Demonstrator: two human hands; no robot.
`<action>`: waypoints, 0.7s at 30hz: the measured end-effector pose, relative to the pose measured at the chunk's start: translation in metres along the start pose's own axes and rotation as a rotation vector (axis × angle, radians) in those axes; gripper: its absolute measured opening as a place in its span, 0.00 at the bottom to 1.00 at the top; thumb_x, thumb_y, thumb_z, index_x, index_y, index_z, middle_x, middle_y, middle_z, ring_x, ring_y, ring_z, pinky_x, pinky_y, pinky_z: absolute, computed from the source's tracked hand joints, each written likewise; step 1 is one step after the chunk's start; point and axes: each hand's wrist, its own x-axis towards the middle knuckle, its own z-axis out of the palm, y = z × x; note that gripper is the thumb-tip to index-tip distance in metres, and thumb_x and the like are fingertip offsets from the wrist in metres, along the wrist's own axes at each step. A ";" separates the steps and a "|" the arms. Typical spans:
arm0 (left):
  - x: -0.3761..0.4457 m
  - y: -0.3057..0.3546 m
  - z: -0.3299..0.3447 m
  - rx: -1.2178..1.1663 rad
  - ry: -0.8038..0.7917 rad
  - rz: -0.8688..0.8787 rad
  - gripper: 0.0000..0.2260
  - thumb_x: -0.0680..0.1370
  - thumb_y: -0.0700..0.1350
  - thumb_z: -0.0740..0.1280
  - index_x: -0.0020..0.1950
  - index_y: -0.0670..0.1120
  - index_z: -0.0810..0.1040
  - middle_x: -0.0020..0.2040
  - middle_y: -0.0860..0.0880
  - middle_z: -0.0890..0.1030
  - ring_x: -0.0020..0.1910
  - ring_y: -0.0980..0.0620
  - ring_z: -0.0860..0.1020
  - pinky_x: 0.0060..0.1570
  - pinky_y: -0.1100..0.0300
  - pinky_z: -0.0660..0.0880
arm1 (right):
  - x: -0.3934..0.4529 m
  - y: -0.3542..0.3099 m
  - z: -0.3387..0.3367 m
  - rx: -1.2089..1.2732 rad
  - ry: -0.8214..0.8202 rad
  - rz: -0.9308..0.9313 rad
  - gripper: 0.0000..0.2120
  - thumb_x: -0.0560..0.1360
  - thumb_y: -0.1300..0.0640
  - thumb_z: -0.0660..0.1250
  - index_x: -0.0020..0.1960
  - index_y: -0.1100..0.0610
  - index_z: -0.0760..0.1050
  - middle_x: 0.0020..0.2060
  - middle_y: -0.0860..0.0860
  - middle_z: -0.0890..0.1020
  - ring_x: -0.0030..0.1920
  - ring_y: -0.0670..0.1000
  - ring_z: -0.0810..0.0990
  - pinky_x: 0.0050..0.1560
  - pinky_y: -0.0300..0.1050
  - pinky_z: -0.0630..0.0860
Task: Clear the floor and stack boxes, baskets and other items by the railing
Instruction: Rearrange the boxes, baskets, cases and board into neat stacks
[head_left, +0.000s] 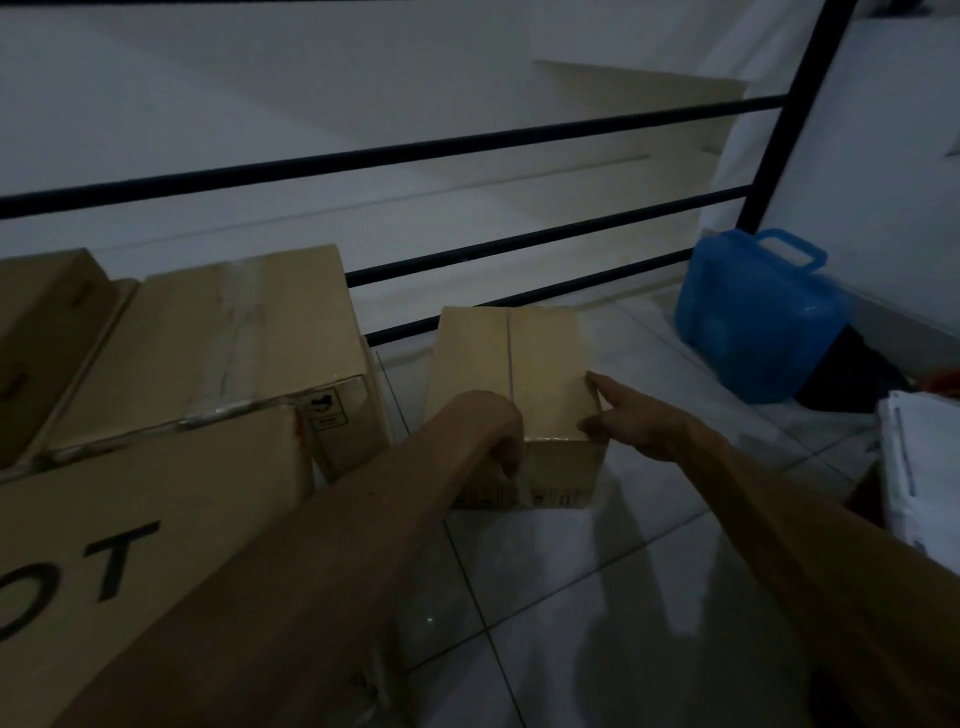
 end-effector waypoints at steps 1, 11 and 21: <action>-0.003 0.001 -0.005 0.017 -0.029 0.003 0.28 0.77 0.56 0.71 0.73 0.43 0.72 0.71 0.43 0.72 0.66 0.41 0.74 0.60 0.49 0.73 | 0.001 0.001 0.000 0.009 -0.011 -0.008 0.44 0.76 0.64 0.69 0.82 0.48 0.47 0.79 0.57 0.55 0.74 0.61 0.64 0.70 0.57 0.68; -0.013 -0.021 0.001 0.068 -0.145 -0.031 0.34 0.75 0.63 0.70 0.75 0.45 0.70 0.70 0.44 0.71 0.65 0.39 0.74 0.66 0.45 0.73 | 0.000 -0.030 0.032 -0.206 0.109 -0.055 0.39 0.79 0.63 0.65 0.81 0.56 0.45 0.77 0.60 0.61 0.74 0.62 0.65 0.70 0.54 0.67; -0.021 -0.047 0.009 -0.177 -0.210 -0.039 0.32 0.78 0.61 0.67 0.74 0.40 0.70 0.74 0.41 0.69 0.68 0.37 0.72 0.60 0.48 0.72 | 0.021 -0.025 0.046 -0.149 0.070 0.129 0.20 0.83 0.54 0.59 0.73 0.54 0.60 0.69 0.58 0.65 0.59 0.64 0.75 0.41 0.59 0.84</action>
